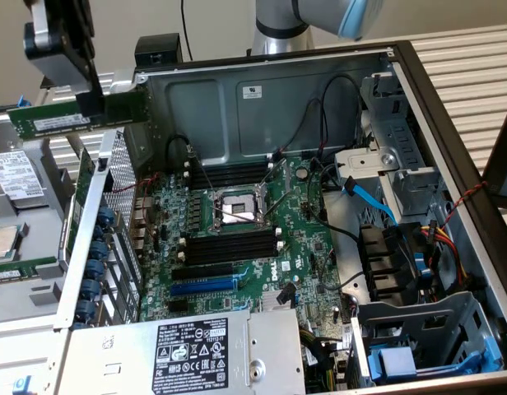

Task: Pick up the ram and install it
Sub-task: 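Pick up the ram and move it above insertion slot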

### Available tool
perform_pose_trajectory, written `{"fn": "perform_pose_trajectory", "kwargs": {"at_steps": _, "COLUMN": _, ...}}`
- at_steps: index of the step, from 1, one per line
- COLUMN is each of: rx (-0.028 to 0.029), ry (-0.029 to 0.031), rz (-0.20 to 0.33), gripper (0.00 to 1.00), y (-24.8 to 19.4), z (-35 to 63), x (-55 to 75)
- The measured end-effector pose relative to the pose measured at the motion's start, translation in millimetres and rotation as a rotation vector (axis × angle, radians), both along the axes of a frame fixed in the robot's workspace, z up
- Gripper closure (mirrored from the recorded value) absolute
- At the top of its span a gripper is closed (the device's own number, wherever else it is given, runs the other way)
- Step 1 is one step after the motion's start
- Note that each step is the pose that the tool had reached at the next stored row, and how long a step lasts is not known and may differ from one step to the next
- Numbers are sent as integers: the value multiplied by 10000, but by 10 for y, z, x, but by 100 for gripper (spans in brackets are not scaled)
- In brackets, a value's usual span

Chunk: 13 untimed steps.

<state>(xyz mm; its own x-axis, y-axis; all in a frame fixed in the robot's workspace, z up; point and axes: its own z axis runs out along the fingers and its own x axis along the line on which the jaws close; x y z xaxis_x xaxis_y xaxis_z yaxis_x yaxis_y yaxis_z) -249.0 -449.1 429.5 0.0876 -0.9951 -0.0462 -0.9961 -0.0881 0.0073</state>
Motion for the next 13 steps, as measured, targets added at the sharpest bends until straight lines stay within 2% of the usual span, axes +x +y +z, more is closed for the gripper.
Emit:
{"fn": "perform_pose_trajectory", "kwargs": {"at_steps": 5, "rx": -16, "ry": 0, "rz": 0, "gripper": 87, "y": 0, "z": 9, "x": 226}}
{"fn": "perform_pose_trajectory", "kwargs": {"at_steps": 13, "rx": -73, "ry": 1, "rz": 0, "gripper": 87, "y": 0, "z": 9, "x": 591}}
